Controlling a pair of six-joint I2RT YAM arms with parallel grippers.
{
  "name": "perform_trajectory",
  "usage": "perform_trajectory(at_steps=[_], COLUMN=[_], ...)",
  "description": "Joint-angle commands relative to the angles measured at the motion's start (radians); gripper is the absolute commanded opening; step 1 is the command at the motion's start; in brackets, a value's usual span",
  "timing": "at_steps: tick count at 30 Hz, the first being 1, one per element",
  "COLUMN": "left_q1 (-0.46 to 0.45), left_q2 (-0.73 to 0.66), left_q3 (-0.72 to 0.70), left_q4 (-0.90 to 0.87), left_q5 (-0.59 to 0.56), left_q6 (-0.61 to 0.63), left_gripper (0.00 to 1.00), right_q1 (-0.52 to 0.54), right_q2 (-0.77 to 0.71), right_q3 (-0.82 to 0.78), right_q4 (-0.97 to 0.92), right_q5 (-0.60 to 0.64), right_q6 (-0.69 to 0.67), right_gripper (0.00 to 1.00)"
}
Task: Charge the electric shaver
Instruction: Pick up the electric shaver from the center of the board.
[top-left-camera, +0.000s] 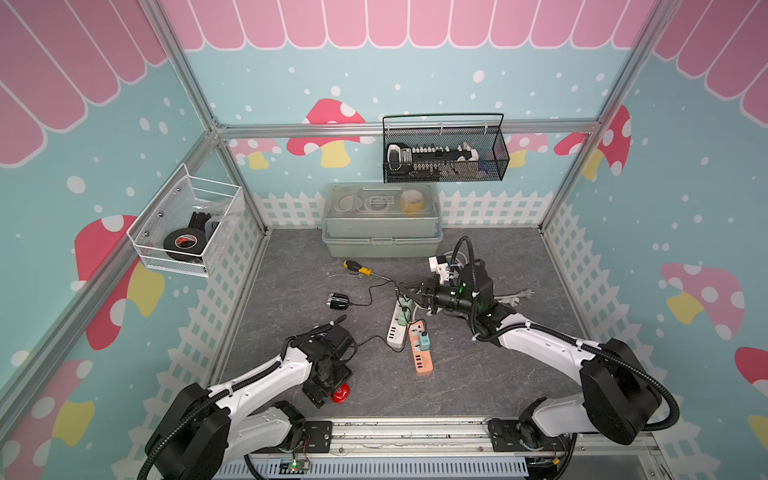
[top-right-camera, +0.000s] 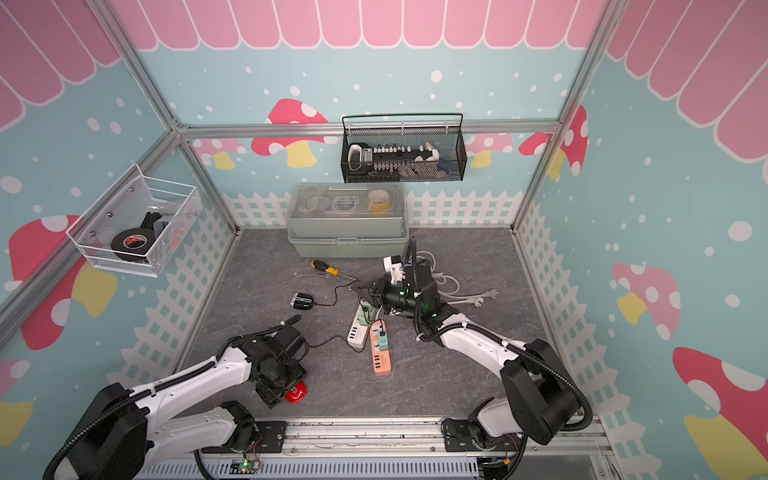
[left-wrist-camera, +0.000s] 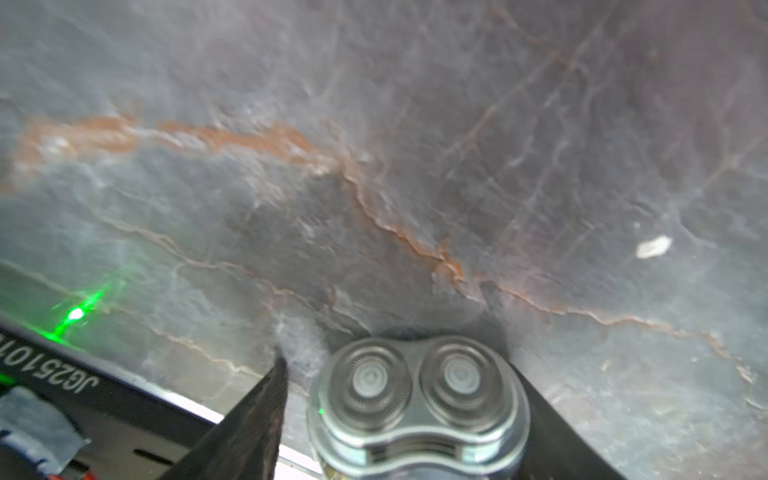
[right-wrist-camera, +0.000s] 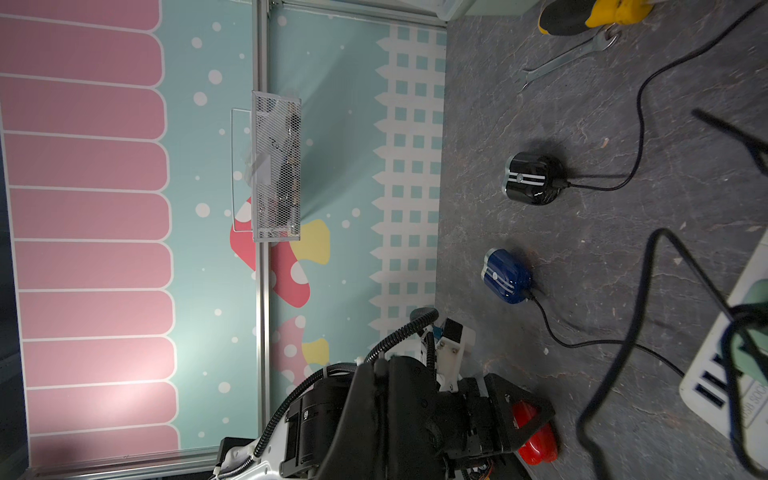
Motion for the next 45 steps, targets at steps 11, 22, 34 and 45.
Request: perform_trajectory(at_steps=[11,22,34,45], left_q1=[-0.026,0.005,0.268,0.312], left_q2=[0.019,-0.126,0.022,0.104], left_q3=[-0.062,0.186,0.514,0.588], left_q4=[0.094,0.022,0.156,0.304], left_q5=[-0.074,-0.021,0.198,0.252], left_q6=[-0.096,-0.27,-0.443,-0.597], left_gripper=[0.39,0.0,0.0,0.0], right_q1=[0.007,0.018,0.093,0.161], right_q2=[-0.008,-0.059,-0.032,0.055], right_q3=[-0.021,-0.025,-0.02,0.046], right_q4=[0.041,0.027,0.101,0.099], right_q5=[0.006,0.059,0.223,0.282], right_q6=[0.0,-0.167,-0.329,-0.406], right_gripper=[0.0,0.0,0.0,0.0])
